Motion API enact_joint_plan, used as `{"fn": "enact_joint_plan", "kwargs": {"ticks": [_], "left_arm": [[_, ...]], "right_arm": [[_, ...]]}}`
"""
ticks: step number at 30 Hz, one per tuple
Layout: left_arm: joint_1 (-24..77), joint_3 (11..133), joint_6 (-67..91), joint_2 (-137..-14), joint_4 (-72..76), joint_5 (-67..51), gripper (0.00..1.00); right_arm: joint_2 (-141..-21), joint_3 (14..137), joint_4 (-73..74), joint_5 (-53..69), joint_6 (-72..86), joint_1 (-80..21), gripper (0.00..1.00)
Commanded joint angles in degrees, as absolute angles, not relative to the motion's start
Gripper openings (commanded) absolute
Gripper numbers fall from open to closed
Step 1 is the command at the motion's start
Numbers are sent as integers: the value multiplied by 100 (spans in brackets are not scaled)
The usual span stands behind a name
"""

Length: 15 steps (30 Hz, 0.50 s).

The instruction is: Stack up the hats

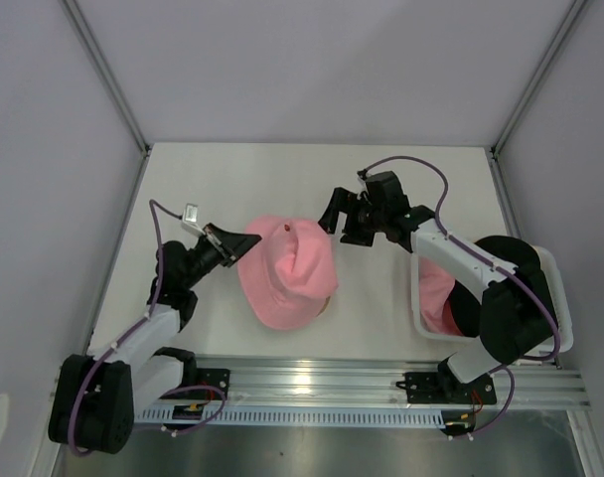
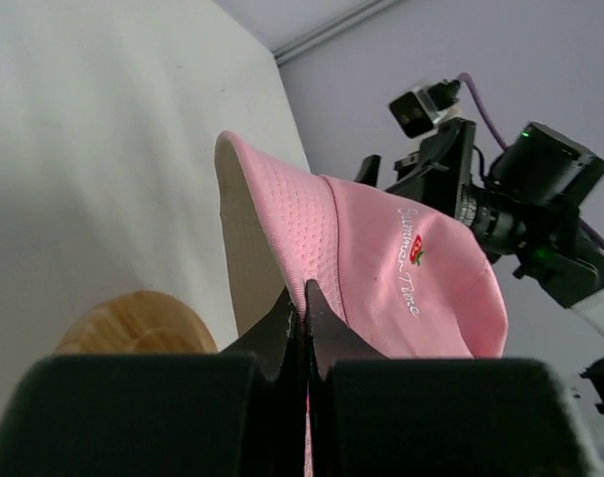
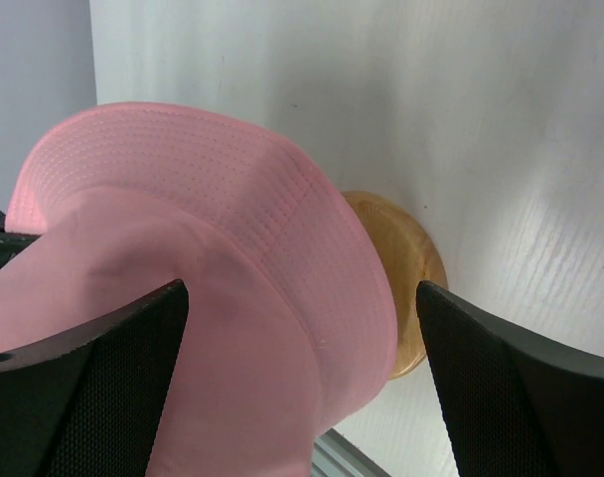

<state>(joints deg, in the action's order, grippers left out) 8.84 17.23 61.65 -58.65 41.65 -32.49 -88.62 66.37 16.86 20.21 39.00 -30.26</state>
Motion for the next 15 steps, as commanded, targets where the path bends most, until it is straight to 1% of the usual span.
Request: {"fn": "enact_joint_plan", "kwargs": {"ticks": [1,4,6,11,15], "left_arm": [[853,1872,5486,-5485,2861,-2638,1],[852,1820,5055,-5353,2008,-2111,1],[844,1688,4914,-5405,1820,-1864,1],[853,1371,4887,-5800,2249,-1819,1],[905,1214,4781,-6423,3056,-2100,1]], "right_arm": [[-8789,6952,1995,1627,3788,-3067,99],[-8649,6935,2171,1512,3762,-3067,100],[-8578,6891,2188,1459,3762,-3093,100],[-8499,6803,2215,1362,3753,-3138,100],[-8508,6794,2285,1292,3727,-3199,99]]}}
